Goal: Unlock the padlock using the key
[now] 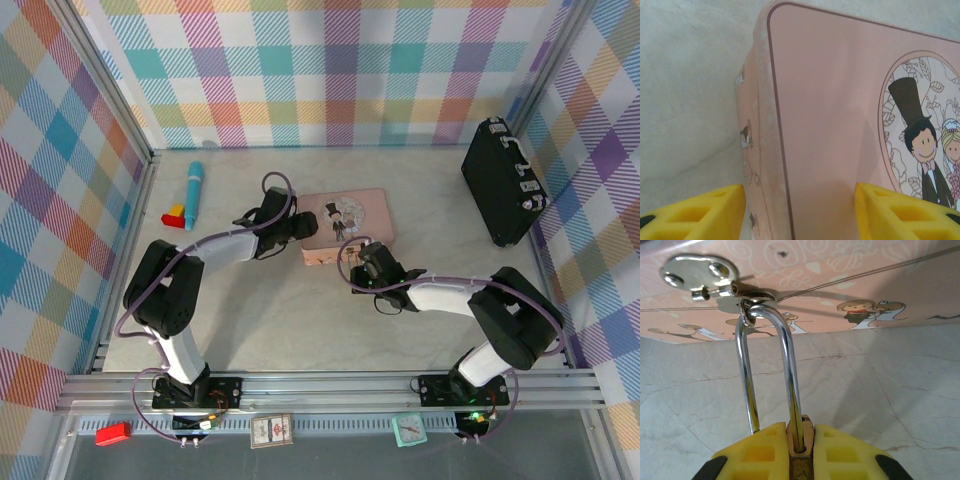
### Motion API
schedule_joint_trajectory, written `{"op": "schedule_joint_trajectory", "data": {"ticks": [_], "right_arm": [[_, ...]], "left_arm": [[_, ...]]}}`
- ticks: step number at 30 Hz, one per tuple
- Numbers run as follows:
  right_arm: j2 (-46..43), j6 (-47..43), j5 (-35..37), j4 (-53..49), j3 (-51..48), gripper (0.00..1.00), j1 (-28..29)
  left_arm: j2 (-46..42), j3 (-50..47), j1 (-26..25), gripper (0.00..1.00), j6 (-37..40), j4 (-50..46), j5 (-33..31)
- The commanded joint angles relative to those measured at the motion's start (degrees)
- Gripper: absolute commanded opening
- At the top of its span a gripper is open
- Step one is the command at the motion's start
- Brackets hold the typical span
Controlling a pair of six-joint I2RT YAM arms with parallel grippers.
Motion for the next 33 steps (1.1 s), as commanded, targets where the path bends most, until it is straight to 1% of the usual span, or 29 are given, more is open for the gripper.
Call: {"op": "schedule_joint_trajectory", "data": {"ticks": [1,6,9,15,18,23,28,33], "right_arm": [[-1.61,1.35,5.52,-1.56,1.22,0.00,-0.27],[-2.46,1.86,6.86,-2.40,1.35,0.00,-0.77],[-3.76,4.29,6.50,-1.68,0.27,0.00,-1.63],[-5.60,8.55,3.28,1.11,-1.39,0.00,-4.32],[-6.14,10.50,1.02,3.06,-2.47,0.00,-6.83],[-4.99,10.50,-2.77,4.82,-2.31,0.00,-10.82],[-3.84,11.80,-6.32,6.34,-1.38,0.00,-12.43],[-3.64,13.38,-9.41,8.11,-1.22,0.00,-15.45]], "left_arm": [[-0.41,-4.88,-1.69,0.57,-1.56,-7.07,-2.22],[-2.88,-8.49,-3.89,0.57,-3.17,-4.80,-2.91],[-3.20,-9.33,-5.52,0.57,-3.97,-3.67,-2.51],[-2.93,-10.22,-10.11,0.56,-6.41,-1.87,-3.60],[-0.98,-8.81,-11.95,0.56,-7.06,-2.49,-2.56],[0.61,-8.48,-15.06,0.55,-9.05,-0.65,-2.75],[1.07,-7.64,-16.40,0.55,-9.36,-1.33,-4.44],[0.82,-8.28,-16.75,0.55,-10.06,-1.67,-6.12]]}}
